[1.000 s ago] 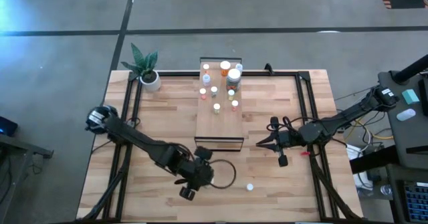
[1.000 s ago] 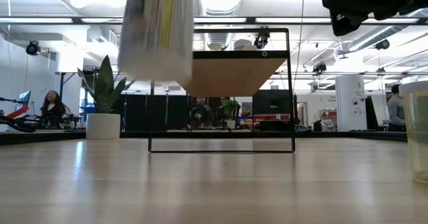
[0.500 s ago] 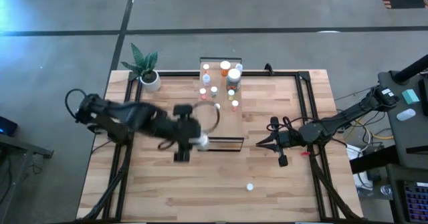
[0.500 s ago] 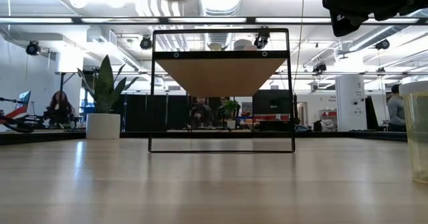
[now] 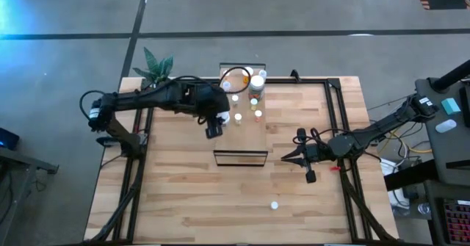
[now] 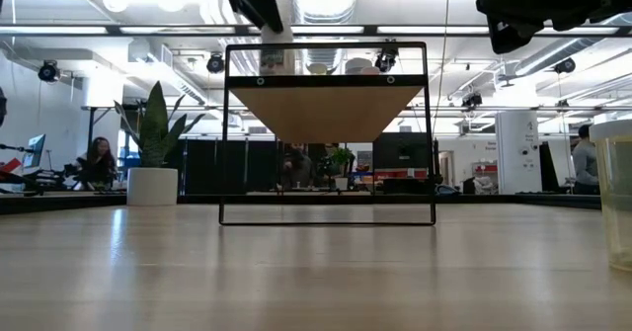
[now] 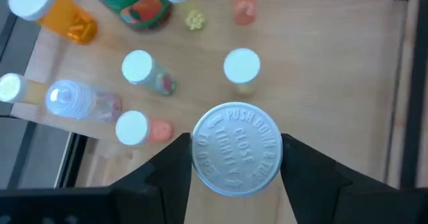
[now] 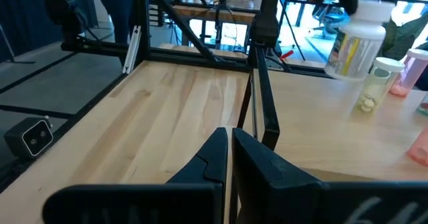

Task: Pick and place medicine bottles onto shelf by color
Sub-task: Put the white medicine bottle on the shelf

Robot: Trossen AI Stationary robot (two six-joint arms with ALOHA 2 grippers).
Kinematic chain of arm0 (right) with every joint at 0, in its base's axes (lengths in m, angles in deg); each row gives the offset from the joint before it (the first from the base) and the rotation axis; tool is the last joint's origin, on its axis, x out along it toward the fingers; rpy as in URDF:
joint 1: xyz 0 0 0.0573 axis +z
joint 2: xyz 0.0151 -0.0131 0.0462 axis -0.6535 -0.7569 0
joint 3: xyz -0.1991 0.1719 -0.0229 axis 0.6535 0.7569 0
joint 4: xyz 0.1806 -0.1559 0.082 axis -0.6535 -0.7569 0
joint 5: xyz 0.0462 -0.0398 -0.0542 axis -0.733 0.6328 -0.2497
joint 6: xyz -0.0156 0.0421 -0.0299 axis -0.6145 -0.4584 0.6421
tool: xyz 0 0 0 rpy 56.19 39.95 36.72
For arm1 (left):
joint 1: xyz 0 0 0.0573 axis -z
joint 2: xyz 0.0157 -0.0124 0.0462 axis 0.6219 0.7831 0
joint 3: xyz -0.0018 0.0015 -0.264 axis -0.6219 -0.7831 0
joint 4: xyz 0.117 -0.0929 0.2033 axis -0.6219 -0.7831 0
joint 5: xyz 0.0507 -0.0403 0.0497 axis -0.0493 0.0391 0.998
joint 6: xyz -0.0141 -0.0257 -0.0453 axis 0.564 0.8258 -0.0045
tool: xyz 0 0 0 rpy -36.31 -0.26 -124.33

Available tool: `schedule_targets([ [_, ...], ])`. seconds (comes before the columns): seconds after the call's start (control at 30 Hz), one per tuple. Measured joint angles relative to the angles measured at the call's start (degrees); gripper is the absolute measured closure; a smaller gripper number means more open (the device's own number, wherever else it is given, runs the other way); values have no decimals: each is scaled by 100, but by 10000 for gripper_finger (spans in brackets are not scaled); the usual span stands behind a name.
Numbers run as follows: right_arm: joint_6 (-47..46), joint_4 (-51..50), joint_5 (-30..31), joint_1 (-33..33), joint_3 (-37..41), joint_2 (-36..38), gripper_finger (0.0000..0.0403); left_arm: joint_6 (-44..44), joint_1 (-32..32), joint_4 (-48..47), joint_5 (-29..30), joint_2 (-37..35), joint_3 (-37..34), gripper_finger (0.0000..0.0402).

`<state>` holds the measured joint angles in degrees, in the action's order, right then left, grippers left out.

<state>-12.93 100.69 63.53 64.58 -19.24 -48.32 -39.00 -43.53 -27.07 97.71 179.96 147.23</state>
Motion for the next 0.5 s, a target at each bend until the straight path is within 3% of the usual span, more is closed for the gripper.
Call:
schedule_targets([
  [0.5, 16, 5, -2, 0, 0, 0, 390, -511, -96, 548, -24, -49, -557, 222],
])
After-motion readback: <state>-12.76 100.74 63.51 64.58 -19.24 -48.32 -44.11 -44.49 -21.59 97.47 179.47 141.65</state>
